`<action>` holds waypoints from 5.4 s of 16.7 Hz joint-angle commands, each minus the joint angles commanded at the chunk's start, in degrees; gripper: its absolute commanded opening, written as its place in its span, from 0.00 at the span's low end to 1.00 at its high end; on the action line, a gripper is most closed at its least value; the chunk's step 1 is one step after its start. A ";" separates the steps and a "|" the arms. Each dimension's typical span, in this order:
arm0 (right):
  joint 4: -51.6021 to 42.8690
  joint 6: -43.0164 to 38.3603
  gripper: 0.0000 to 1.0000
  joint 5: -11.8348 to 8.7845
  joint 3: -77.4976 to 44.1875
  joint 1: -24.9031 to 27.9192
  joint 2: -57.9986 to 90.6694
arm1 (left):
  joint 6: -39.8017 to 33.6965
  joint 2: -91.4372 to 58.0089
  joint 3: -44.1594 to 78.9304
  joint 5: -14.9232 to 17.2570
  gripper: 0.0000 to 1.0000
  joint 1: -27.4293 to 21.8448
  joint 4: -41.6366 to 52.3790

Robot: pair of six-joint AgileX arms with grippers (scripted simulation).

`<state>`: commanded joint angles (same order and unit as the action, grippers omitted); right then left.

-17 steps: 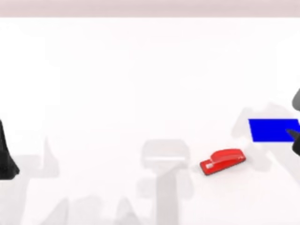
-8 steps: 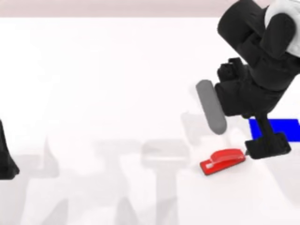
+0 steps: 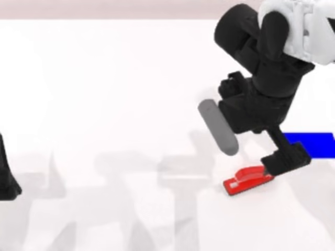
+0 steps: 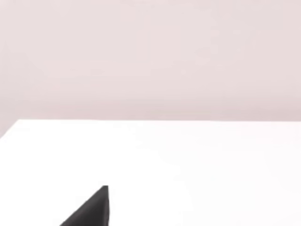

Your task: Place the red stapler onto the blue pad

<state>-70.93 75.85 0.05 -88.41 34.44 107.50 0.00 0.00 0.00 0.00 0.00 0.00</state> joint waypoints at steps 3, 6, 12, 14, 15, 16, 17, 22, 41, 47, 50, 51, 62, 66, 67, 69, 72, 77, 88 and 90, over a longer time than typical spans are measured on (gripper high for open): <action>1.05 -0.02 1.00 0.00 1.00 -0.18 0.10 | 0.00 0.00 0.00 0.00 1.00 0.00 0.00; 6.75 -0.08 1.00 0.01 5.17 -0.02 1.63 | 0.00 0.00 0.00 0.00 1.00 0.00 0.00; 20.74 -0.25 1.00 0.03 14.82 0.15 5.79 | 0.00 0.00 0.00 0.00 1.00 0.00 0.00; 21.39 -0.25 1.00 0.03 15.36 0.16 6.02 | 0.00 0.00 0.00 0.00 1.00 0.00 0.00; 21.39 -0.25 1.00 0.03 15.36 0.16 6.02 | 0.00 0.00 0.00 0.00 1.00 0.00 0.00; 21.39 -0.25 1.00 0.03 15.36 0.16 6.02 | 0.00 0.00 0.00 0.00 1.00 0.00 0.00; 21.39 -0.25 1.00 0.03 15.36 0.16 6.02 | 0.00 0.00 0.00 0.00 1.00 0.00 0.00; 21.39 -0.25 0.62 0.03 15.36 0.16 6.02 | 0.00 0.00 0.00 0.00 1.00 0.00 0.00; 20.43 -0.22 0.00 0.04 14.42 0.08 5.78 | 0.00 0.00 0.00 0.00 1.00 0.00 0.00; 5.26 0.20 0.00 0.01 4.19 0.50 2.20 | 0.00 0.00 0.00 0.00 1.00 0.00 0.00; 0.40 0.04 0.00 0.00 0.32 0.51 0.22 | 0.00 0.00 0.00 0.00 1.00 0.00 0.00; -0.01 -0.05 0.00 0.00 -0.03 0.46 -0.06 | 0.00 0.00 0.00 0.00 1.00 0.00 0.00; 2.85 -16.28 0.00 2.02 -3.98 -1.85 1.42 | 0.00 0.00 0.00 0.00 1.00 0.00 0.00; 5.05 -38.66 0.00 3.73 -7.32 -5.30 2.68 | 0.00 0.00 0.00 0.00 1.00 0.00 0.00; 5.50 -45.61 0.00 4.12 -7.99 -6.36 2.99 | 0.00 0.00 0.00 0.00 1.00 0.00 0.00; 6.19 -60.58 0.00 4.78 -9.01 -8.64 3.57 | 0.00 0.00 0.00 0.00 1.00 0.00 0.00; 6.48 -83.64 0.00 5.41 -9.80 -12.29 4.42 | 0.00 0.00 0.00 0.00 1.00 0.00 0.00; 4.59 -118.06 0.00 5.15 -9.85 -18.43 6.08 | 0.00 0.00 0.00 0.00 1.00 0.00 0.00; -0.94 -167.32 0.00 0.49 -6.57 -29.15 4.92 | 0.00 0.00 0.00 0.00 1.00 0.00 0.00; -1.31 -170.01 0.00 -0.01 -6.19 -29.84 4.58 | 0.00 0.00 0.00 0.00 1.00 0.00 0.00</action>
<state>-72.25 -94.16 0.04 -94.59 4.60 112.08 0.00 0.00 0.00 0.00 0.00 0.00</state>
